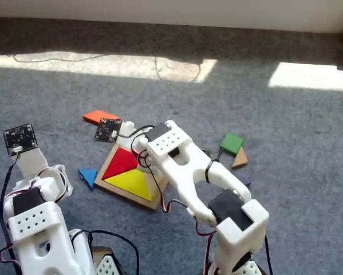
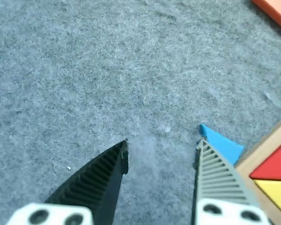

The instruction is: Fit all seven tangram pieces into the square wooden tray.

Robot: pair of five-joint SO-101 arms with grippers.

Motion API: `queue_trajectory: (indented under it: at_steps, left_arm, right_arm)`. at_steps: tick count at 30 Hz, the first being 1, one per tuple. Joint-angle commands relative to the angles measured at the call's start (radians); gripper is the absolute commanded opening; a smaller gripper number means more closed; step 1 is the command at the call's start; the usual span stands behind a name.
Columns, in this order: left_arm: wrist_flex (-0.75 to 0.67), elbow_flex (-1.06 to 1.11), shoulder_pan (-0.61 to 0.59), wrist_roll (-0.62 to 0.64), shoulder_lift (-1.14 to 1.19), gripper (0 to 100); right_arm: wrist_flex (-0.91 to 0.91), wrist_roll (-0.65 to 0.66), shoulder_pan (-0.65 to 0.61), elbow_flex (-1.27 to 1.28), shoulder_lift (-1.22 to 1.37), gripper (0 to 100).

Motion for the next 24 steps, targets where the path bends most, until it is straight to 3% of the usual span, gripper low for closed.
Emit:
queue_trajectory:
  at_steps: [1, 8, 12, 19, 24]
  left_arm:
    - [-0.014, -0.005, -0.008, 0.006, -0.016, 23]
    - [-0.014, -0.005, -0.013, 0.006, -0.016, 23]
    - [-0.014, -0.007, -0.016, 0.006, -0.016, 23]
    - [-0.014, -0.012, -0.038, 0.008, -0.016, 23]
    - [-0.015, -0.012, -0.068, 0.009, -0.024, 23]
  right_arm:
    - [-0.104, -0.091, -0.059, -0.051, -0.173, 0.4]
    - [-0.441, -0.213, -0.163, -0.044, -0.183, 0.4]
    - [-0.545, -0.296, -0.186, -0.05, -0.188, 0.4]
    - [-0.588, -0.31, -0.305, -0.044, -0.134, 0.4]
    - [-0.582, -0.313, -0.302, -0.044, -0.096, 0.4]
